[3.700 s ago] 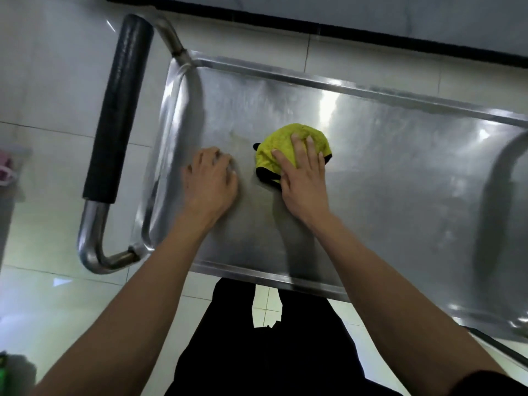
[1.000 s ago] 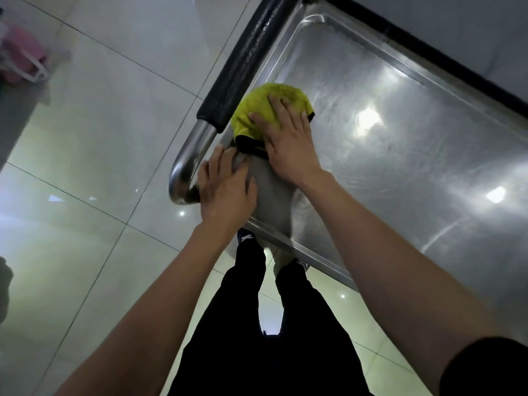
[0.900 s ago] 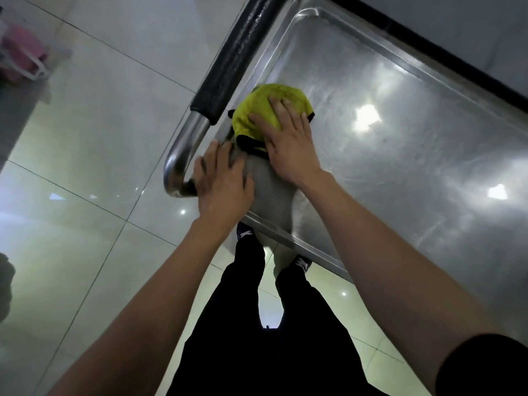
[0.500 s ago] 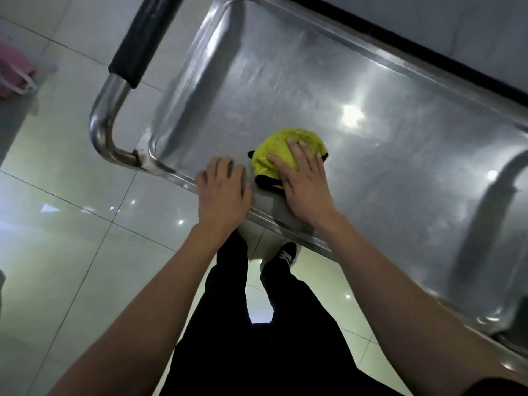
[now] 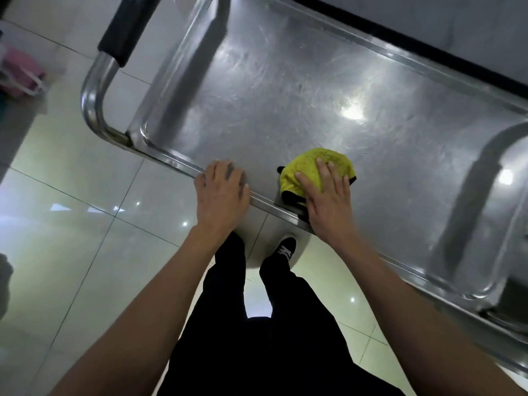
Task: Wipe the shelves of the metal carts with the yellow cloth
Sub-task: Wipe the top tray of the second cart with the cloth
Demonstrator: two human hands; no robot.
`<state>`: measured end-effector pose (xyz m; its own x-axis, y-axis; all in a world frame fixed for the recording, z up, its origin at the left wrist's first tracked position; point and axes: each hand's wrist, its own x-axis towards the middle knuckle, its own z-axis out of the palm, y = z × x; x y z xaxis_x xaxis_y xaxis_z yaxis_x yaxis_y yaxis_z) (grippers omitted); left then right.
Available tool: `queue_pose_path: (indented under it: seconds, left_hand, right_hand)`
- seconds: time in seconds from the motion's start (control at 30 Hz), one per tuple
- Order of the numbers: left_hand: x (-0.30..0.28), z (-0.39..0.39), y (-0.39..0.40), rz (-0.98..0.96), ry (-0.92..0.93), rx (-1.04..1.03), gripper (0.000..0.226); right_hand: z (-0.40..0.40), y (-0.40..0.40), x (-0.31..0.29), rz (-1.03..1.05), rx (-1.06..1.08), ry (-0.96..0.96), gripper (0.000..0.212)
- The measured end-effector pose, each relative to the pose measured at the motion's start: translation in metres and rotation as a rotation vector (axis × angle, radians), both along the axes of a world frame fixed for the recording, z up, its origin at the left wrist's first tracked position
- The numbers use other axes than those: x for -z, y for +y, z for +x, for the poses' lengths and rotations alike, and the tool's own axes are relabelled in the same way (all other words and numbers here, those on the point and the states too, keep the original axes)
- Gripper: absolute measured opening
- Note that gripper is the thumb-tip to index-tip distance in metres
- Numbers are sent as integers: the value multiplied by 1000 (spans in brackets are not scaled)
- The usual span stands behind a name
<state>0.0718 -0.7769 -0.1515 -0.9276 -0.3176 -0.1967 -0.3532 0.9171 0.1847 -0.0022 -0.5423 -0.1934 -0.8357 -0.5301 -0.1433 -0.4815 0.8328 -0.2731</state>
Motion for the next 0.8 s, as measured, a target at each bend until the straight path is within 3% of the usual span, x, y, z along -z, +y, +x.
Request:
queue_pose_path:
  seconds: [0.4,0.6,0.8]
  left_hand:
    - [12,30,-93,-31,209,-197,25]
    - [24,27,-142,51,513,-75,16]
    - [34,24,-176,101,519,54,14]
  right_hand:
    - [-13,-146,-2,-6,-260,28,58]
    - [-37,-236,-9,-7,-306,1,55]
    - [-73,-332,-20,12,-357,-63,57]
